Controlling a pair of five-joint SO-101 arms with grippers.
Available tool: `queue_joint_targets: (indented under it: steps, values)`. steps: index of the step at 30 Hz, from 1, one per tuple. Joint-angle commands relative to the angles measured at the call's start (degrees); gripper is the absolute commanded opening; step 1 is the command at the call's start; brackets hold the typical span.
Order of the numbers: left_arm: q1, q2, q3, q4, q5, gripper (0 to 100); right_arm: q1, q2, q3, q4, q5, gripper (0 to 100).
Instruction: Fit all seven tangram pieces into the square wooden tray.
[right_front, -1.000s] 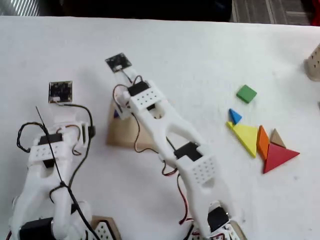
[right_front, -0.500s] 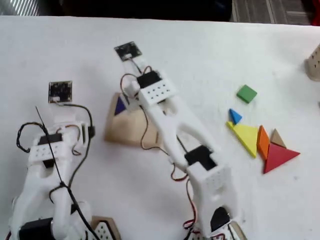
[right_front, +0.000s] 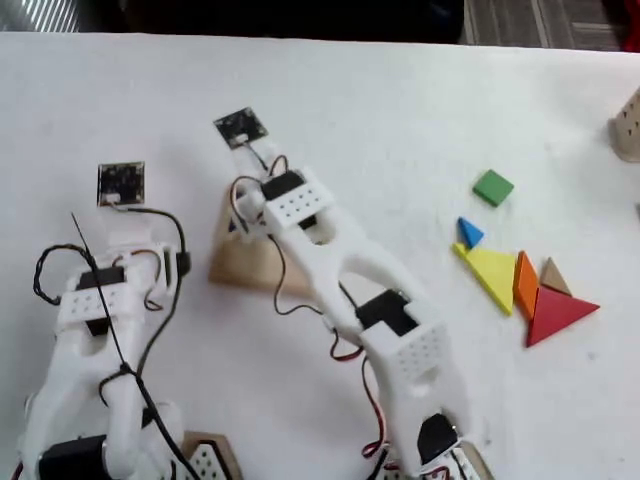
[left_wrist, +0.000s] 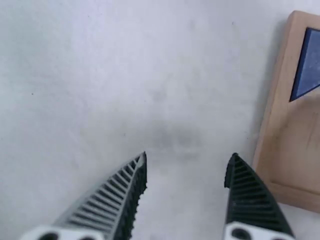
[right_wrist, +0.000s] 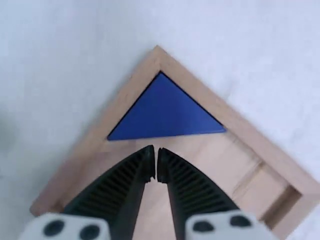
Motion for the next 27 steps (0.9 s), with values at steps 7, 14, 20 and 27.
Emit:
queue_joint_targets:
  steps: [7,14,20,27]
  values:
    - [-0.13,0.04,-1.23,-1.14,0.44,26,0.84,0.4,-0.53,-4.44,-0.53,1.9]
    - [-0.13,0.04,-1.23,-1.14,0.53,26,1.36,-6.37,-0.53,7.6,-0.09,1.9]
    - [-0.22,-0.04,-1.23,-1.14,0.53,26,1.36,-20.62,5.89,24.31,2.99,1.9]
    - [-0.22,-0.04,-1.23,-1.05,0.53,26,-6.46,-27.82,26.73,15.43,13.1,2.0]
